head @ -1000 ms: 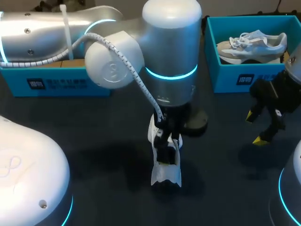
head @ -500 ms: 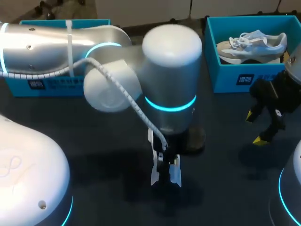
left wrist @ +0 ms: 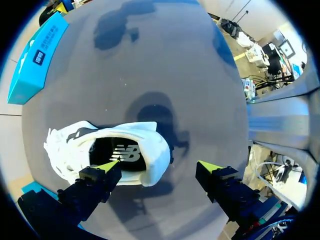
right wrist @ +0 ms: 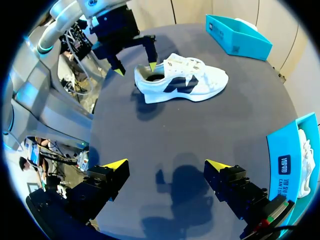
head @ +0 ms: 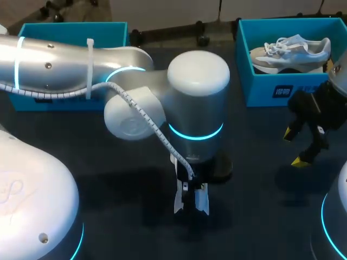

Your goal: Take the shoe out of the shoebox, open the shoe tongue, remove and reinsert the insole, then place the shoe into the shoebox

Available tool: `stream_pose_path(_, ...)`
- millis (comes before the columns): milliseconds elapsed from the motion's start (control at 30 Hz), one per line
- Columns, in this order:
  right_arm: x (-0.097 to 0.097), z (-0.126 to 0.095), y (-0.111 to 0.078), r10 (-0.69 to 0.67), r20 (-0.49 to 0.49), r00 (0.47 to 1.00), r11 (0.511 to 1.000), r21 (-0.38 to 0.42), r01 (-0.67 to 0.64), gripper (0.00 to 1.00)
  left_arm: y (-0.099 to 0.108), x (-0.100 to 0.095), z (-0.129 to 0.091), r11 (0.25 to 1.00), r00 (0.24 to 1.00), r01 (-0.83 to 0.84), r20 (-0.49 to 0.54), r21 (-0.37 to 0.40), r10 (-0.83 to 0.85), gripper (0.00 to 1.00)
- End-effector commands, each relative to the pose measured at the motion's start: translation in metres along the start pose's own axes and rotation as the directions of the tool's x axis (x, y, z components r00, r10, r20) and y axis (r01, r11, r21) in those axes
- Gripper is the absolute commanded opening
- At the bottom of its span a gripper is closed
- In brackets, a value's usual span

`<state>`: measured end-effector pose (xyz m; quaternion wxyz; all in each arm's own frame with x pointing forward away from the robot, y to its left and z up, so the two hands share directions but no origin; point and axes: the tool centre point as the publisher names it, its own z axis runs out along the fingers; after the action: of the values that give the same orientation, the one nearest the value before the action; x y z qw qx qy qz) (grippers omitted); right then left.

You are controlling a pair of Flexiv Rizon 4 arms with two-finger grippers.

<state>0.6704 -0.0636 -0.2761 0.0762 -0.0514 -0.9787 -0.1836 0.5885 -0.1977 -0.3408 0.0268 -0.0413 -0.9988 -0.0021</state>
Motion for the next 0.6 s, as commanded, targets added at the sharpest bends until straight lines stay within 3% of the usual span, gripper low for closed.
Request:
stream_pose_path(33,0.000,0.001,0.000,0.000,0.000,1.000,1.000,0.003,0.000,1.00,-0.002,0.005,0.008,1.000,1.000,0.005,0.004,0.002,-0.005,1.00)
stream_pose_path(600,0.000,0.001,0.000,0.000,0.000,1.000,1.000,0.003,0.000,1.00,-0.006,-0.002,0.046,0.999,0.999,0.046,-0.008,-0.008,-0.046,1.00)
